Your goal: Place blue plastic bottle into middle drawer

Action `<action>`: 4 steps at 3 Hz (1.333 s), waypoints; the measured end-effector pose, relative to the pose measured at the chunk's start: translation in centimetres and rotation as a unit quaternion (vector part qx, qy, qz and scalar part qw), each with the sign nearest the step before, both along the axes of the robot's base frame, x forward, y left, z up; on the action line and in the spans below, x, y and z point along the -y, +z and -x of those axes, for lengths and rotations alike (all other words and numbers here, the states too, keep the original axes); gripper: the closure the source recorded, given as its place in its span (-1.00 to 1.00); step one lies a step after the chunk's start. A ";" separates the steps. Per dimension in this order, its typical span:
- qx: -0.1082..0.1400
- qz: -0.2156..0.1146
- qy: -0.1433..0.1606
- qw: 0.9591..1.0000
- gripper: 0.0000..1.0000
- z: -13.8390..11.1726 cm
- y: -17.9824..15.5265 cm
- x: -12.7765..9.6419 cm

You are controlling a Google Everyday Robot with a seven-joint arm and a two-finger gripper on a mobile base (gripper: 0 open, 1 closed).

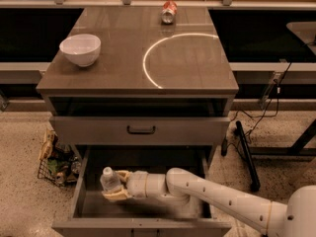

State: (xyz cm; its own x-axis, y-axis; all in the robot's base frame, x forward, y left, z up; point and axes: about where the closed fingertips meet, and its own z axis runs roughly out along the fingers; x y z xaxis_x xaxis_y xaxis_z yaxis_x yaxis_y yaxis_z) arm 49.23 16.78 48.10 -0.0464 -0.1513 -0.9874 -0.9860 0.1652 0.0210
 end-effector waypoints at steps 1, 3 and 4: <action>-0.018 0.011 -0.006 1.000 0.63 0.1 -2.1 0.7; -0.020 0.030 -0.023 0.999 -0.30 -0.3 -3.3 1.0; -0.021 0.038 -0.032 0.999 -0.74 -0.4 -3.3 1.8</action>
Offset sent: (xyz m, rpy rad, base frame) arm 0.0046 -0.0141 -0.0411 -0.0825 0.0469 -0.0599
